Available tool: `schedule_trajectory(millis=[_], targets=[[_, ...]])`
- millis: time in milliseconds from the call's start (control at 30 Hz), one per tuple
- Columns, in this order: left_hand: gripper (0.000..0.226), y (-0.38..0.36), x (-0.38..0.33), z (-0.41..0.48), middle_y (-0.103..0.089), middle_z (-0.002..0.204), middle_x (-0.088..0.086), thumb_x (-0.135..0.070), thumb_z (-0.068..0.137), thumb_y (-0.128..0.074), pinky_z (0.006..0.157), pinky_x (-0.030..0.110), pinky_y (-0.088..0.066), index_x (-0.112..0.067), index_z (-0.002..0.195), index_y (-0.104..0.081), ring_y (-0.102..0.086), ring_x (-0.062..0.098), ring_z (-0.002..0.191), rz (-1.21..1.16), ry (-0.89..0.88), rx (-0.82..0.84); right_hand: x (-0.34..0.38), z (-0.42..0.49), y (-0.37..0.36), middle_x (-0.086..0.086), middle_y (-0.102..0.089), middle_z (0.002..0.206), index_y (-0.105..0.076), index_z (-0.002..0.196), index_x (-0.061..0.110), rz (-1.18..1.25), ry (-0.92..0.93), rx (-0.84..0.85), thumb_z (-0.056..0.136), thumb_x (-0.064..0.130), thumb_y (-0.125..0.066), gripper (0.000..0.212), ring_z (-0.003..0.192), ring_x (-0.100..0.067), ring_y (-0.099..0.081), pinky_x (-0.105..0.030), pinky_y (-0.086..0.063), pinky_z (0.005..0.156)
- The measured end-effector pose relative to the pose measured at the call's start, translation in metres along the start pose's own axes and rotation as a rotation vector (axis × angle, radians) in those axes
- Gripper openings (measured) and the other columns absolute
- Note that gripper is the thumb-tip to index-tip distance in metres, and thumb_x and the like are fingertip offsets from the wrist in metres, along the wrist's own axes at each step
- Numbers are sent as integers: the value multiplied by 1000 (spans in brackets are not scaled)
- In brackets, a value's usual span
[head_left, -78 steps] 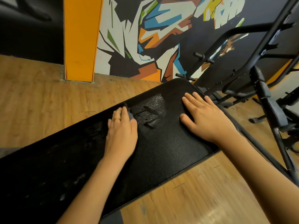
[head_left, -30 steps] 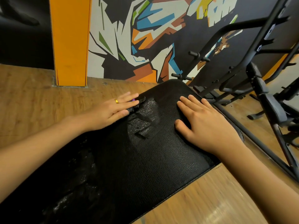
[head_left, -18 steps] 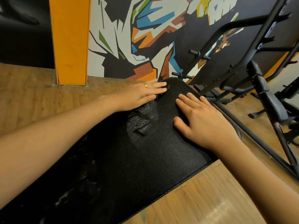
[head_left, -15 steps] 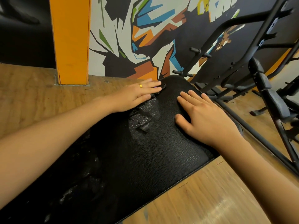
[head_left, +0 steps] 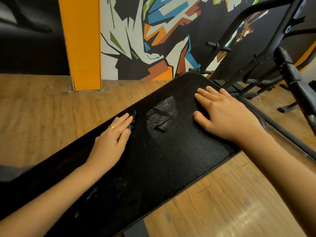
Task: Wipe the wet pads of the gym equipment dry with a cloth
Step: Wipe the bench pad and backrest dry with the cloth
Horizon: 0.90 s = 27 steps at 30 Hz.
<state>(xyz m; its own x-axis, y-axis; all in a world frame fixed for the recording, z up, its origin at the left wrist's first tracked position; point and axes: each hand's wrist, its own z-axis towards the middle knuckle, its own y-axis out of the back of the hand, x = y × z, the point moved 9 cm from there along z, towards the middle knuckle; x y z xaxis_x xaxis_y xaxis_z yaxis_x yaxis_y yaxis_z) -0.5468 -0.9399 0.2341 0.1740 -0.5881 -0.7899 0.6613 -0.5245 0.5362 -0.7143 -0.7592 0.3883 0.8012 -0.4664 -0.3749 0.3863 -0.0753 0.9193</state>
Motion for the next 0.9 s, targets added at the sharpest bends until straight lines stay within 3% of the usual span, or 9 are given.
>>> schedule_trajectory(millis=[100, 167, 267, 334, 434, 568, 735, 901], targets=[[44, -8, -22, -35, -23, 156, -38, -35, 107, -42, 118, 38, -21, -51, 146, -36, -9, -11, 148, -13, 12, 32, 0, 2, -2, -5, -28, 165, -30, 158, 15, -1, 3, 17, 102, 55, -23, 69, 153, -25, -19, -43, -13, 123], [43, -21, -52, -57, -17, 155, -42, -42, 106, -35, 112, 23, -20, -51, 148, -33, -2, -16, 146, 8, -60, 89, 0, 3, -1, -6, -29, 164, -30, 158, 15, 4, 3, 14, 96, 58, -19, 76, 153, -25, -20, -44, -14, 123], [52, -37, -88, -86, -10, 156, -44, -55, 98, -22, 107, 3, -6, -51, 149, -28, 5, -17, 146, 41, -168, 140, 0, 1, -1, -6, -29, 165, -30, 158, 15, 3, -3, 8, 99, 56, -21, 73, 154, -25, -19, -44, -13, 123], [56, -45, -94, -91, -12, 159, -38, -52, 97, -18, 113, 9, -8, -46, 152, -31, 0, -11, 149, 40, -201, 165, 0, 0, -2, -7, -29, 165, -30, 158, 14, -2, -5, 11, 102, 53, -28, 68, 153, -26, -19, -44, -14, 123], [52, -42, -84, -63, -24, 164, -19, -36, 103, -27, 119, 31, -22, -30, 152, -43, -15, 9, 154, 83, -217, 94, 1, 1, -3, -8, -31, 163, -33, 157, 12, -11, -2, 7, 100, 54, -24, 71, 152, -28, -22, -46, -16, 123], [49, -25, -46, -14, -12, 168, -13, -22, 108, -34, 121, 46, -22, -27, 157, -33, -6, 11, 155, 55, 88, 19, 1, 1, -3, -8, -30, 164, -32, 157, 13, -2, 2, 26, 93, 57, -19, 80, 153, -28, -21, -46, -14, 123], [52, -30, -63, -16, -9, 169, -8, -19, 108, -34, 123, 43, -16, -19, 160, -25, 0, 16, 156, 81, 176, 33, 2, 1, -2, -9, -33, 162, -34, 156, 12, -2, 8, 12, 93, 57, -21, 78, 152, -29, -24, -47, -17, 122], [63, -69, -127, -68, 15, 167, -14, -21, 107, -34, 125, 31, -1, -23, 162, -5, 21, 4, 151, -26, -6, 228, 1, 2, -2, -10, -34, 162, -35, 156, 11, -10, 8, 6, 101, 53, -28, 69, 151, -29, -25, -47, -19, 121]])
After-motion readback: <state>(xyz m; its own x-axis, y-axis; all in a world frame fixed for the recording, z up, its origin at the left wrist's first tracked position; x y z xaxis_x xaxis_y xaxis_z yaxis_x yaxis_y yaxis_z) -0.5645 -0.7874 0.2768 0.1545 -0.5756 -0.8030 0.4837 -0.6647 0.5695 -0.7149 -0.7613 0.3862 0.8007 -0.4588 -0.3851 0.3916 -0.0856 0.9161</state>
